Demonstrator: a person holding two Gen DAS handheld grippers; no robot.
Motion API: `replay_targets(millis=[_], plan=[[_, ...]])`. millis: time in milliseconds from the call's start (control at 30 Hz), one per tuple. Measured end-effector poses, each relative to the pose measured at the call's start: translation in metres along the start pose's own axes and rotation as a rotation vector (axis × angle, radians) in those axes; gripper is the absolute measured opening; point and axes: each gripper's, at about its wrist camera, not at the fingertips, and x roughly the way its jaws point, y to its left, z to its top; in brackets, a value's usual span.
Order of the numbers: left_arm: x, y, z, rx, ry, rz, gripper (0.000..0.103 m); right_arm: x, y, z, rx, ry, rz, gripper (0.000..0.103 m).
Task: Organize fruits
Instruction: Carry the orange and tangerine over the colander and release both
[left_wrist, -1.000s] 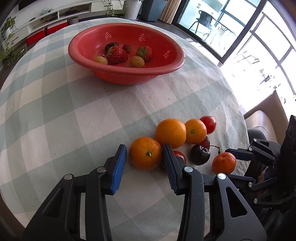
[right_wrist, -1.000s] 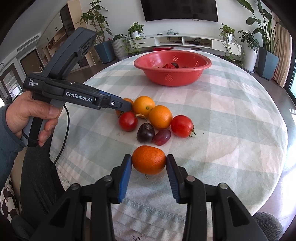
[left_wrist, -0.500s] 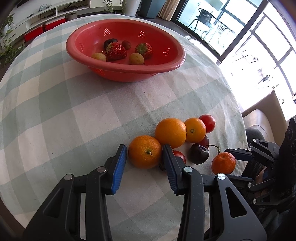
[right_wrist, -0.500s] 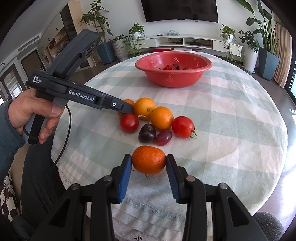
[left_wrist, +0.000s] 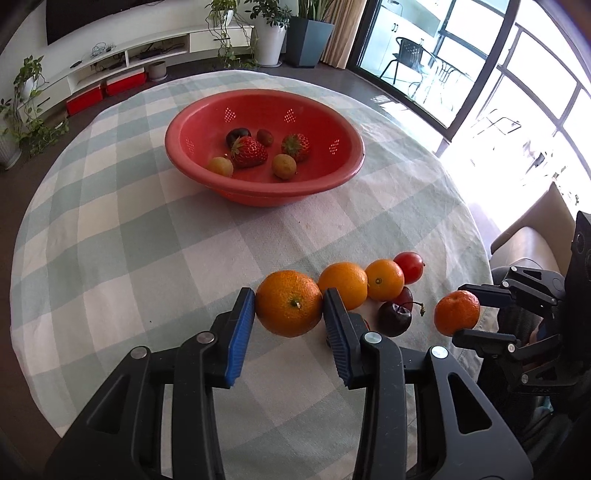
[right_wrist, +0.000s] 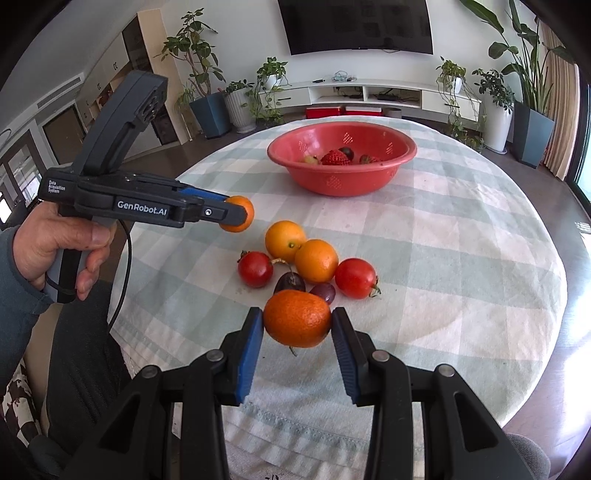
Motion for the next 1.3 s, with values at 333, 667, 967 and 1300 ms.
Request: replay_targets(millis=[333, 667, 967, 1300], plan=[[-0.033, 0.011, 0.056, 0.003, -0.128, 0.064, 0.036, -0.018, -0.032, 0.073, -0.007, -0.118, -0.026, 0.041], [0.002, 0.004, 0.113, 0.045, -0.134, 0.132, 0.036, 0.032, -0.067, 0.161, 0.035, -0.097, 0.020, 0.041], [0.057, 0.008, 0.118, 0.075, -0.042, 0.144, 0.036, 0.107, -0.073, 0.191, 0.027, 0.027, 0.012, 0.041], [0.095, 0.014, 0.116, 0.089, 0.028, 0.128, 0.036, 0.150, -0.074, 0.189, -0.013, 0.109, -0.041, 0.041]])
